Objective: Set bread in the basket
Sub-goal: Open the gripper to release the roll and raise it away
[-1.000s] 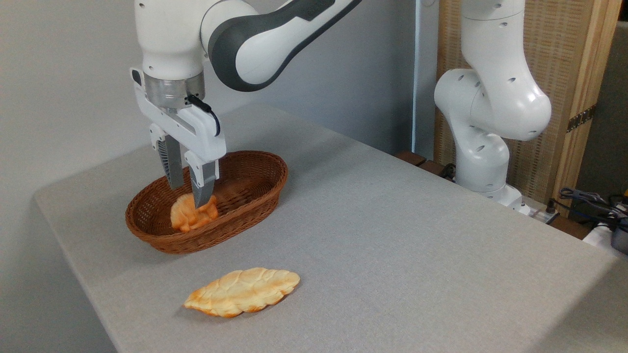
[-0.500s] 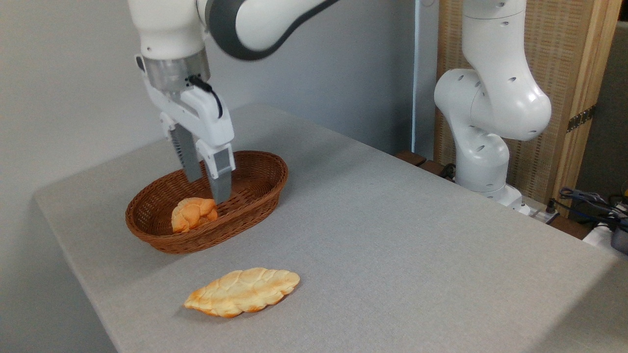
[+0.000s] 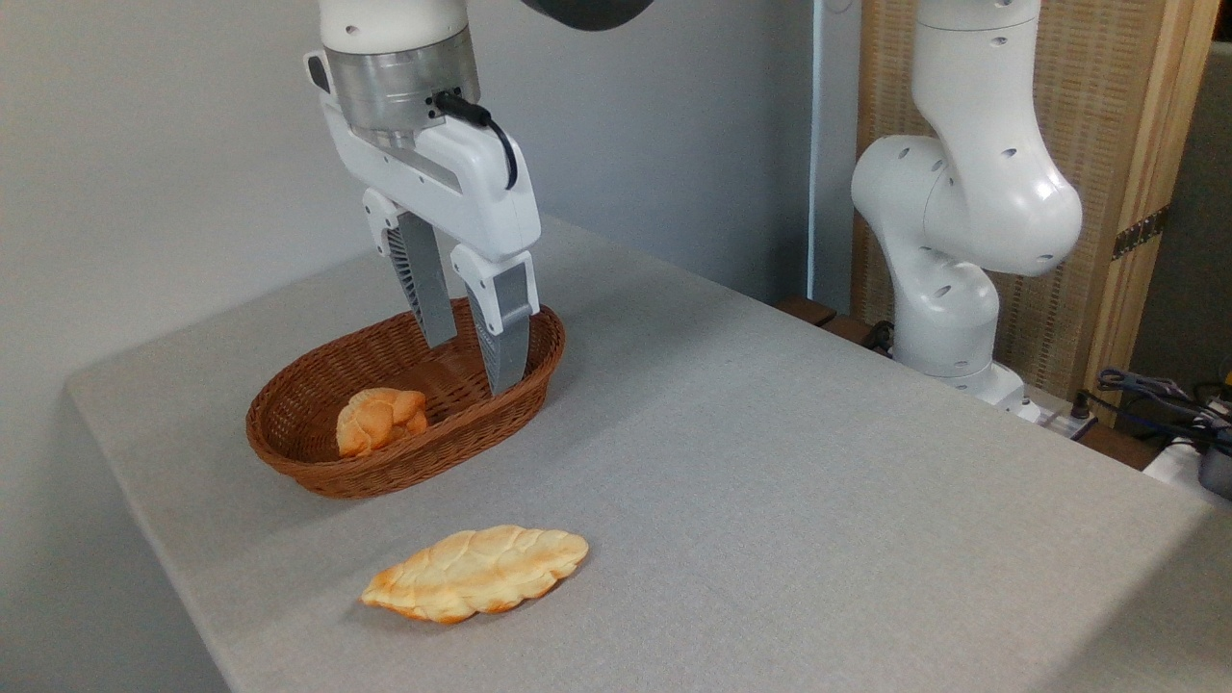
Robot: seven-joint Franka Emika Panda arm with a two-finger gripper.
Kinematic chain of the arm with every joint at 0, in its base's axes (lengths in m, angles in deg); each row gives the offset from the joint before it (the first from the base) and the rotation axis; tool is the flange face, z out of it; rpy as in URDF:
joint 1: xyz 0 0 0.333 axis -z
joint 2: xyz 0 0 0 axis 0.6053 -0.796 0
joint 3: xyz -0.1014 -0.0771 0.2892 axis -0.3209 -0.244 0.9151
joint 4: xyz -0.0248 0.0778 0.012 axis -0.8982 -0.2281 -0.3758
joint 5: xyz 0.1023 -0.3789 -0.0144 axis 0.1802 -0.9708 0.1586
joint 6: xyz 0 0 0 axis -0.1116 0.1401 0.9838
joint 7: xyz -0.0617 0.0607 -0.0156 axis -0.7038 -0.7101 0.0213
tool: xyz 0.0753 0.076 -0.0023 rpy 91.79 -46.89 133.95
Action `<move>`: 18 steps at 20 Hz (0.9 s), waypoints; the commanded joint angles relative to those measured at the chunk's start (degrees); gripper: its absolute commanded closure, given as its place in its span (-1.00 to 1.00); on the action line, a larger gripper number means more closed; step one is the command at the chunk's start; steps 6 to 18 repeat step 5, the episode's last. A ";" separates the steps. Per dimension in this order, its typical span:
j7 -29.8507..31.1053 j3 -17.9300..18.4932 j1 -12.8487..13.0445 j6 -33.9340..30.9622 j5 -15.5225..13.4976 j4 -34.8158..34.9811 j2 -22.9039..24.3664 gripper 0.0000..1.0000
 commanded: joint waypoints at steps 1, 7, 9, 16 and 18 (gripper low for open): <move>-0.37 0.78 0.63 -1.97 0.58 -1.21 0.09 -1.00; -0.63 1.48 0.54 -1.97 0.49 -1.21 0.79 -1.00; -0.63 1.48 0.54 -1.97 0.49 -1.21 0.79 -1.00; -0.63 1.48 0.54 -1.97 0.49 -1.21 0.79 -1.00; -0.63 1.48 0.54 -1.97 0.49 -1.21 0.79 -1.00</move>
